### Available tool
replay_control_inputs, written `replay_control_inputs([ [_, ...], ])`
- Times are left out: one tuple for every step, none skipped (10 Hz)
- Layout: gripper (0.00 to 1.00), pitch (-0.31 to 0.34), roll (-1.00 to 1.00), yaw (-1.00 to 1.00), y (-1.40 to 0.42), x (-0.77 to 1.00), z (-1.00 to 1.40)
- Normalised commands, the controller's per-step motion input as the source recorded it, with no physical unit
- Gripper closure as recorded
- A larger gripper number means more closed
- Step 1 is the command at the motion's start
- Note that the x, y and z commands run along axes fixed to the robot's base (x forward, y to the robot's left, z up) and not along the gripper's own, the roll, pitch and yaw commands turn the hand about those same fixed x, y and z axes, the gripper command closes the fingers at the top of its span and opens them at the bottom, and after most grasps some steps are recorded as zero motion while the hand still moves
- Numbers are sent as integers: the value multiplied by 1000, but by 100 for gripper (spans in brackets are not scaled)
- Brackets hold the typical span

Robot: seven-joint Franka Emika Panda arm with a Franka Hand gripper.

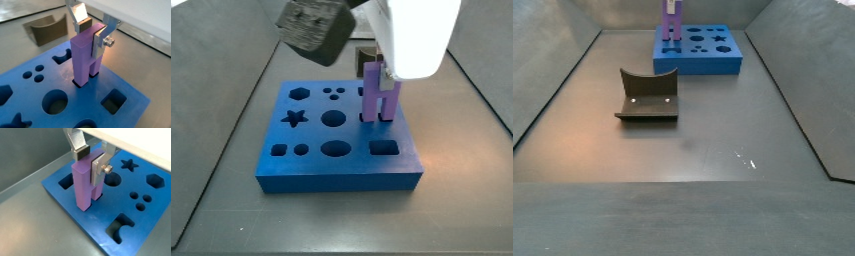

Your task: Insert the double-square object.

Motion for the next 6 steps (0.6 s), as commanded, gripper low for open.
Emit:
replay_control_inputs([
  [100,154,0,-469,-57,226,-569],
  [100,170,0,-311,0,237,-783],
  [100,173,0,-254,63,89,-800],
  [100,90,-50,-17,200,-94,-689],
  [100,10,-81,237,46,-206,-343],
  [100,10,-133,389,0,-229,-289],
])
